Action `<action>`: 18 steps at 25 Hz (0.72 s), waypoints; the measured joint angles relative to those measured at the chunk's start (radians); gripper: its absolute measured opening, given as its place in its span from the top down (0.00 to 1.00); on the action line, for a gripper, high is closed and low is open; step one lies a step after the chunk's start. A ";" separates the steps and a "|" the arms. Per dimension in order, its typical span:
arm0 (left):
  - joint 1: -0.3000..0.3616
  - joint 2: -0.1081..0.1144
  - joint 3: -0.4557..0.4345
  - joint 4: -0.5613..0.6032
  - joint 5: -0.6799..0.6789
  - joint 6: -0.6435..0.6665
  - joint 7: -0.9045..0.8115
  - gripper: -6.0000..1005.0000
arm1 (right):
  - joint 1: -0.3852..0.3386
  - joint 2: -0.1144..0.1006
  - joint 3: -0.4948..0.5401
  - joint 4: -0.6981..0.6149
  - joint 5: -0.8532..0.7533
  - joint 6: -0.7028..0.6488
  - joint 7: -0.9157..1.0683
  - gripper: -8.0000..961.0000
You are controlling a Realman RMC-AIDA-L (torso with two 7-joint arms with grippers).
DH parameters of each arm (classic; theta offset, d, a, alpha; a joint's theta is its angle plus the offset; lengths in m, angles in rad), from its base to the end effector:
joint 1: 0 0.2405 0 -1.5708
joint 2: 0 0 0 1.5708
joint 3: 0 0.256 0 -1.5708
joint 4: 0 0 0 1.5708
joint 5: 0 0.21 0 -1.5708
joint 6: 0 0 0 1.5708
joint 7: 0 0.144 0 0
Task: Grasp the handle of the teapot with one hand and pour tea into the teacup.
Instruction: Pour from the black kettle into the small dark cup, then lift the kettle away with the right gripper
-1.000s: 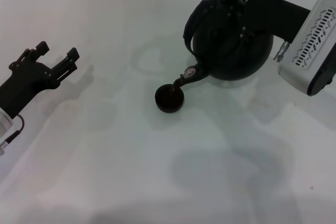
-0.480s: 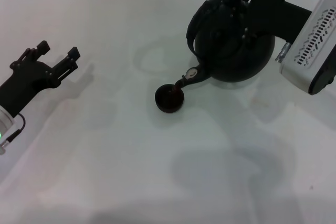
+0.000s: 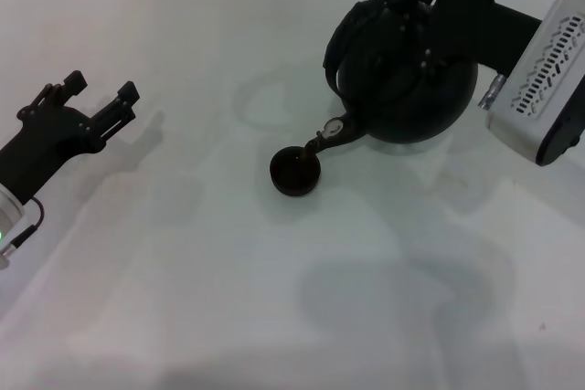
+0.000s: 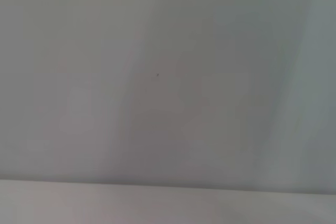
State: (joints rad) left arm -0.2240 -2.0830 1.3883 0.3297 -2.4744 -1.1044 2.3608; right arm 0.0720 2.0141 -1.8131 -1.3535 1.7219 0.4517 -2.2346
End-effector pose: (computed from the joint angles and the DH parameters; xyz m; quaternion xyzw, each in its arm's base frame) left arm -0.3458 0.2797 -0.0354 -0.7819 -0.3317 -0.3191 0.4204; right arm 0.2060 0.3246 -0.0235 -0.8957 -0.1071 0.0655 0.4265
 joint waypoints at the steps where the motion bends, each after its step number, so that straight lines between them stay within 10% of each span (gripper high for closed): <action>1: 0.000 0.000 0.000 0.000 0.000 0.000 0.000 0.14 | -0.001 0.000 0.000 0.000 -0.002 0.000 -0.003 0.87; 18: 0.000 0.003 0.000 -0.006 0.000 0.000 0.000 0.14 | -0.017 0.000 0.014 -0.013 -0.005 -0.003 -0.026 0.87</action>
State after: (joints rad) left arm -0.2239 -2.0800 1.3882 0.3239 -2.4743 -1.1045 2.3608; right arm 0.0551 2.0142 -1.7996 -1.3661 1.7164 0.4488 -2.2611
